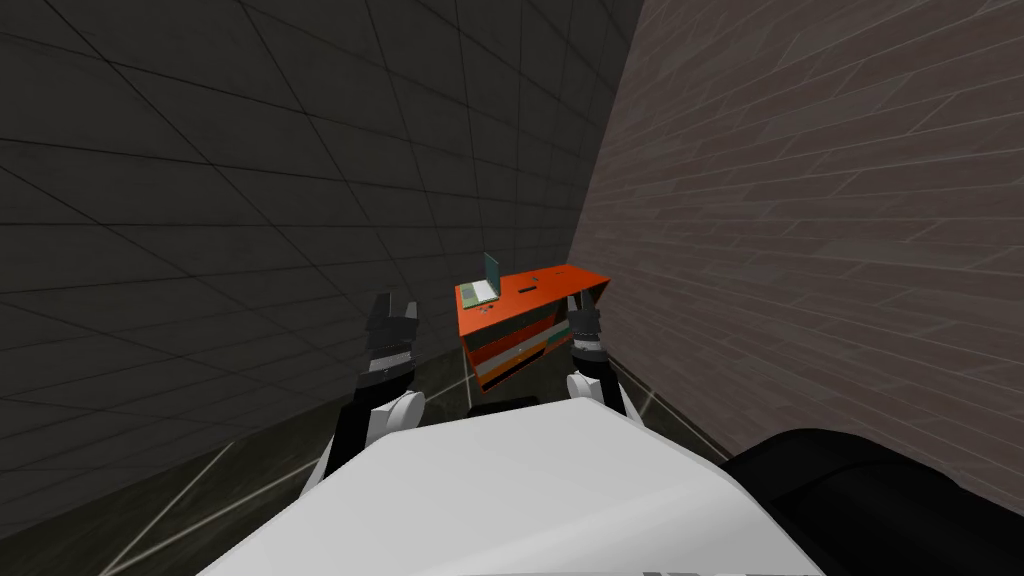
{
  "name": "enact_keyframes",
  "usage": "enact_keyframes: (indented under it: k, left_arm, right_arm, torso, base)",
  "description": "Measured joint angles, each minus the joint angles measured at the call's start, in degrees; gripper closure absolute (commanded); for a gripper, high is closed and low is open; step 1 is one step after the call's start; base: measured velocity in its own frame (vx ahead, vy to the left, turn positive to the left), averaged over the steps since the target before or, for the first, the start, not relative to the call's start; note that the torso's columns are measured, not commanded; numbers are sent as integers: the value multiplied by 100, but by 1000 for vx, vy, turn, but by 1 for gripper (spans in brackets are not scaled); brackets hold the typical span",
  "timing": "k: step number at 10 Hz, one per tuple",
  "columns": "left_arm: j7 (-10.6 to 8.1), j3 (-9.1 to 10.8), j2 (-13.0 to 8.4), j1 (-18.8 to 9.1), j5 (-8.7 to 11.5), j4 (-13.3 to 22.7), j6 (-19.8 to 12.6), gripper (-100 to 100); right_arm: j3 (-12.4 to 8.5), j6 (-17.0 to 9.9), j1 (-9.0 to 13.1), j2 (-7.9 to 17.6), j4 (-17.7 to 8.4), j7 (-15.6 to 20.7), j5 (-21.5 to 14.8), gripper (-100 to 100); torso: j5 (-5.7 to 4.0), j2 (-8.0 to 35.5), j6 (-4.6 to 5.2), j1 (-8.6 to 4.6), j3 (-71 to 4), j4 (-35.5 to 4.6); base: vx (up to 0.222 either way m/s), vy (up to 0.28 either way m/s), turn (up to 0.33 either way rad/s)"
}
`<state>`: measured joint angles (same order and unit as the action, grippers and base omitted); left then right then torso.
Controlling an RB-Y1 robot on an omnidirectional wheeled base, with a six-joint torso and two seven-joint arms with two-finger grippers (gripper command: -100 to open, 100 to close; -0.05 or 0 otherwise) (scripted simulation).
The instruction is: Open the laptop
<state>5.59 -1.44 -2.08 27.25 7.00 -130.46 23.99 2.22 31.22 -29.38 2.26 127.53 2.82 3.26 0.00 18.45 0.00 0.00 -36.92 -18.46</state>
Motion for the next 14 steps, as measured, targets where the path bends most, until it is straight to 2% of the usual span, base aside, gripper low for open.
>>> enact_keyframes:
  k: [4, 5, 6, 9, 14]
  left_arm:
    - [0, 0, 0, 0, 0, 0, 0, 0]
    - [0, 0, 0, 0, 0, 0, 0, -100]
    - [-40, -5, -118, -79, 6, 68, -29, -100]
    - [-297, -61, -432, -520, 29, 323, -331, -100]
    - [-904, -95, -725, -1388, 133, 739, -1033, -100]
  right_arm:
    - [0, 0, 0, 0, 0, 0, 0, 0]
    - [0, 0, 0, 0, 1, 0, 0, 0]
    - [0, 0, -1, 0, -2, 0, 0, 0]
    - [1, 0, -2, -1, -2, 0, 0, 0]
    - [1, 0, -2, -1, -2, 0, 0, 0]
  torso:
    - [0, 1693, 0, 0, -3381, -1692]
    - [0, 2116, 0, 0, -4227, -2114]
    - [-1, 2305, -1, -8, -4624, -2302]
    - [-4, 2370, 1, -12, -4771, -2377]
    - [-2, 2379, 0, -5, -4767, -2382]
  base:
    - [0, 0, 0]
    - [19, -31, 71]
    - [25, -66, 80]
    - [51, -110, 127]
    - [41, -117, 120]
